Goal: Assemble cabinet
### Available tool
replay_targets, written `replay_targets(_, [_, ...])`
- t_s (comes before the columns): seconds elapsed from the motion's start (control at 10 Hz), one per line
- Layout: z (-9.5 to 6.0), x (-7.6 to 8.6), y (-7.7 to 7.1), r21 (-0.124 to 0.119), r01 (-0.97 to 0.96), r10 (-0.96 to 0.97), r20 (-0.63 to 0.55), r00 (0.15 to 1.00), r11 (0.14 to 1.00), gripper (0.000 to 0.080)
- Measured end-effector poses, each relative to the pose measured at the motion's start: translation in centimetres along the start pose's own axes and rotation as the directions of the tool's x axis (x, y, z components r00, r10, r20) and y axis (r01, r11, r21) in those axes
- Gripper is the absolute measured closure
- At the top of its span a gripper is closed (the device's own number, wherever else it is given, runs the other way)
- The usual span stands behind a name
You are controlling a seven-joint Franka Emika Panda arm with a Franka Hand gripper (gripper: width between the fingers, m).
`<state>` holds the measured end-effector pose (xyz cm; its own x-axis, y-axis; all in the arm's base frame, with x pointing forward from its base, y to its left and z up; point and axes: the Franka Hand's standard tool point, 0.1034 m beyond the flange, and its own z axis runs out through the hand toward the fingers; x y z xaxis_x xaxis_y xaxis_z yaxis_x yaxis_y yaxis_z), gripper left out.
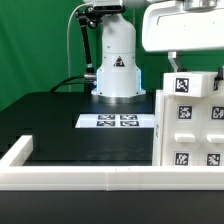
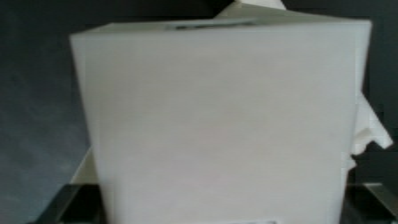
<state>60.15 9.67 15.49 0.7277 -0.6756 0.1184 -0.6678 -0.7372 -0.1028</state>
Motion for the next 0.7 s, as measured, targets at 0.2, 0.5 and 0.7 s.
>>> replay_targets(0.2, [0.00, -0.02, -0.02, 0.007, -0.123, 0.123, 0.010, 0.992, 0.992, 0.0239])
replay_targets(0.5, [0.04, -0.09, -0.03, 0.010, -0.328, 0.328, 0.027, 0.944, 0.945, 0.0239])
replay_targets(0.7, [-0.02, -0.30, -0.31, 0.008, -0.562, 0.561, 0.038, 0.827, 0.827, 0.0239])
